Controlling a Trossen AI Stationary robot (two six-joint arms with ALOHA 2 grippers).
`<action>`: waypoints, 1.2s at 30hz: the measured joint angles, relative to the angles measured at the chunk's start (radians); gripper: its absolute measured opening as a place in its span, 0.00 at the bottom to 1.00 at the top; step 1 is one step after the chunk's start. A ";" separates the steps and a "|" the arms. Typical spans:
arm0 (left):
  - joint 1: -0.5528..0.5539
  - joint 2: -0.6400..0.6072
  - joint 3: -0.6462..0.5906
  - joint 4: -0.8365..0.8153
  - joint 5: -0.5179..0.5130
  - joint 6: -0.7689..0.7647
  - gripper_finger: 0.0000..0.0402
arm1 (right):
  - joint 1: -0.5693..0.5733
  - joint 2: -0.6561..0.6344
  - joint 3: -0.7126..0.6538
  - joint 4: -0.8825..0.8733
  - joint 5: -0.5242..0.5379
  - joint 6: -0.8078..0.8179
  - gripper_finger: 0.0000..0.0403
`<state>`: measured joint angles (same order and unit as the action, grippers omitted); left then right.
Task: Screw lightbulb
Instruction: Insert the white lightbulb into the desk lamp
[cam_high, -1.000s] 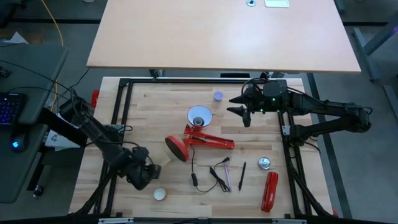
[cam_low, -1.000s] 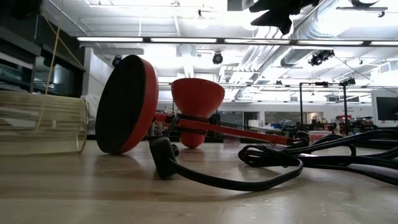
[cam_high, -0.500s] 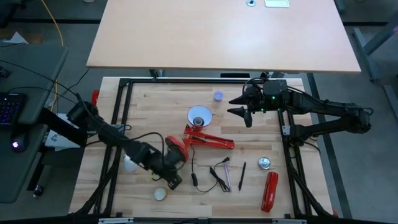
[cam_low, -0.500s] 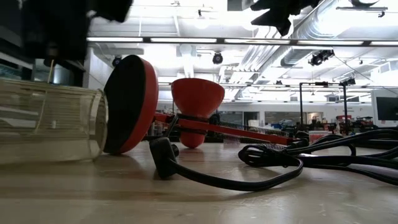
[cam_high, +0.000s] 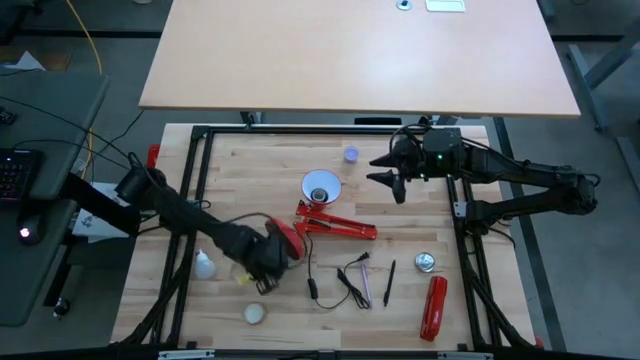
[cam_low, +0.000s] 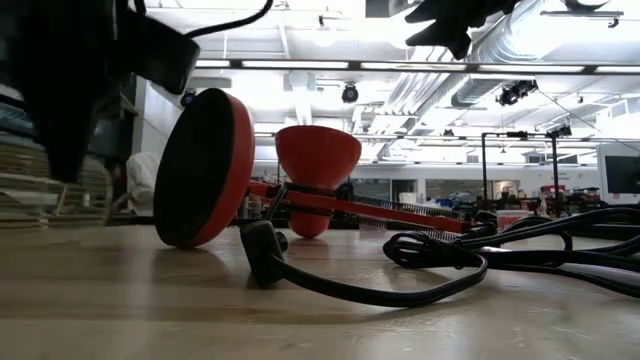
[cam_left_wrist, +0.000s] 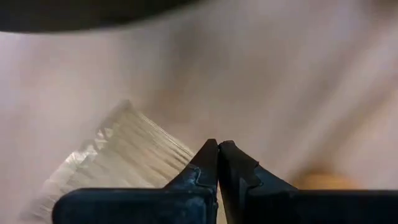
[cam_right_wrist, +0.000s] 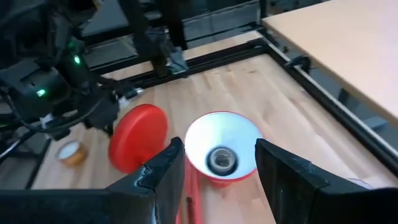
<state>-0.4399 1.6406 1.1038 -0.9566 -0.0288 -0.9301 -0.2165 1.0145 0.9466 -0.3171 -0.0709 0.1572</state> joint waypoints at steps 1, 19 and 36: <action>0.015 -0.018 0.000 -0.063 -0.044 0.032 0.00 | 0.000 0.000 0.000 0.001 0.017 -0.001 0.47; 0.154 -0.404 -0.001 -0.408 -0.168 0.038 0.04 | 0.000 0.009 0.000 0.113 0.070 0.105 0.47; 0.569 -0.401 -0.268 -0.420 0.271 0.415 0.62 | 0.011 0.126 0.000 0.120 -0.052 0.070 0.47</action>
<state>0.1290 1.2399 0.8359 -1.3769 0.2418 -0.5155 -0.2058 1.1408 0.9466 -0.1967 -0.1231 0.2273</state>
